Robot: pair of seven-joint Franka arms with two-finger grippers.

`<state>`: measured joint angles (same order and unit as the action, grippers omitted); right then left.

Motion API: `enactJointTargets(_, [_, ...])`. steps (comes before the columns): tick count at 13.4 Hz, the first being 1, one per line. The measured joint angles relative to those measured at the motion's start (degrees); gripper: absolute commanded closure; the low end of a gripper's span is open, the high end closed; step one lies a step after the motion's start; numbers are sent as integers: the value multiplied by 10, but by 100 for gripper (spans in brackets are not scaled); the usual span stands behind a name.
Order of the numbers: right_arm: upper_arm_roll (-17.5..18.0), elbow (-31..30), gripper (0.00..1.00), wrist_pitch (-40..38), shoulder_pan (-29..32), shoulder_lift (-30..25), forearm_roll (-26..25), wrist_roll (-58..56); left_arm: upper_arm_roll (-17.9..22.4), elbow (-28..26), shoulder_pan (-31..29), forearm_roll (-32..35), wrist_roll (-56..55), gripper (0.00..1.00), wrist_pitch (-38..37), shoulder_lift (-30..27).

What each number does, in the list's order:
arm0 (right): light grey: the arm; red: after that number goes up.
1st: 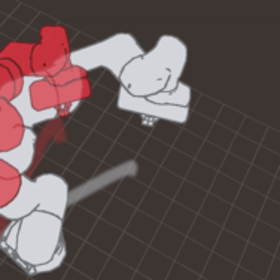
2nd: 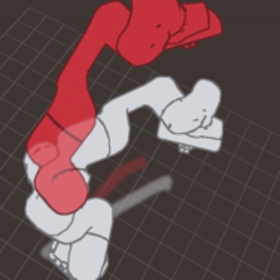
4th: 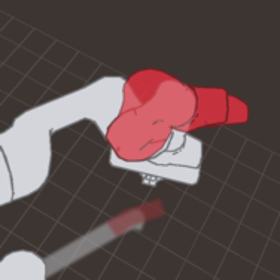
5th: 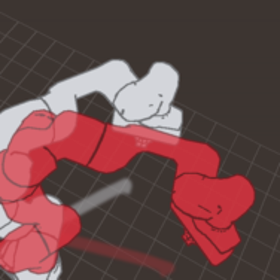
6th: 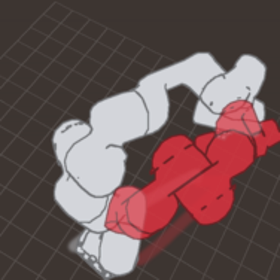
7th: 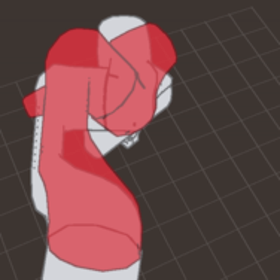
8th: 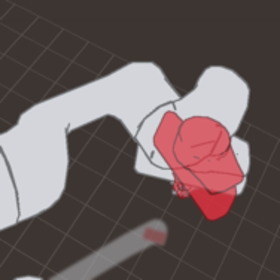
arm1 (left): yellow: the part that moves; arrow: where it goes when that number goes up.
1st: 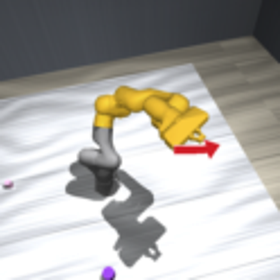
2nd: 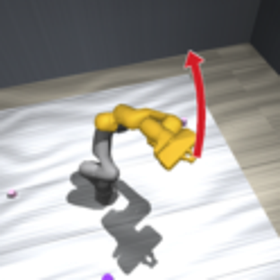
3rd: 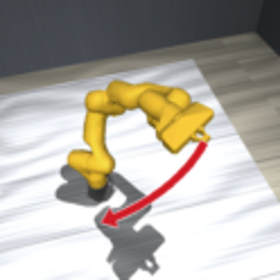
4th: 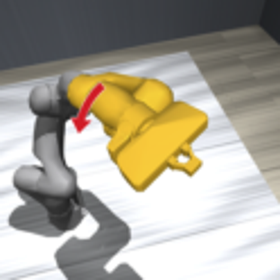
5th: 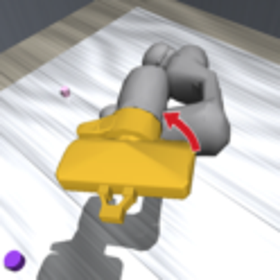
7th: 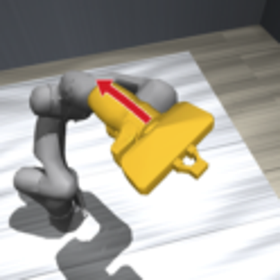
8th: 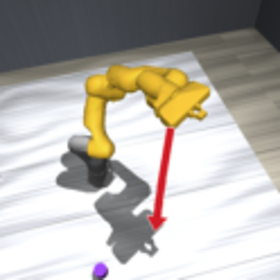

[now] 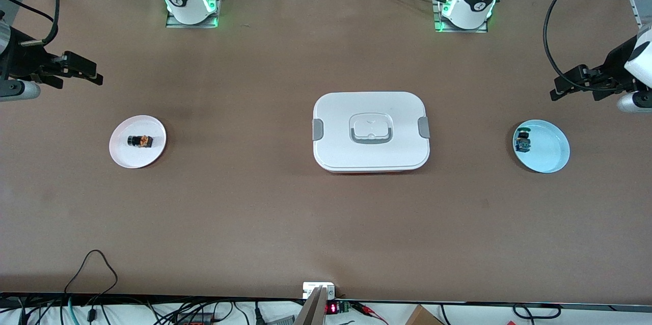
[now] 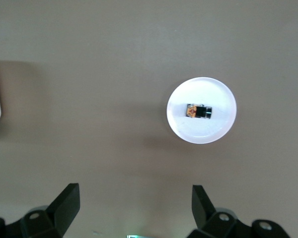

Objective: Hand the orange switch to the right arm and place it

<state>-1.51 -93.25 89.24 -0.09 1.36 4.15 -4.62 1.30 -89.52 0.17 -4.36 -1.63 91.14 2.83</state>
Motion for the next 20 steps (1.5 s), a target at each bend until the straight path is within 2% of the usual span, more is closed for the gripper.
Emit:
enactJointTargets(4, [0,-27,0,37,-2,-1,-17,19,0,0,0,0,0,0,0,0])
enactJointTargets(9, [0,-33,0,51,-36,-4,-29,59,0,0,0,0,0,0,0,0])
enactJointTargets(12, [-10,-85,0,114,-33,-25,-30,37,0,0,0,0,0,0,0,0])
enactJointTargets(14, [-12,-114,0,125,-31,-42,-30,36,0,0,0,0,0,0,0,0])
enactJointTargets(20, [-15,-81,0,81,-31,-72,-31,20,0,2,0,0,0,0,0,0])
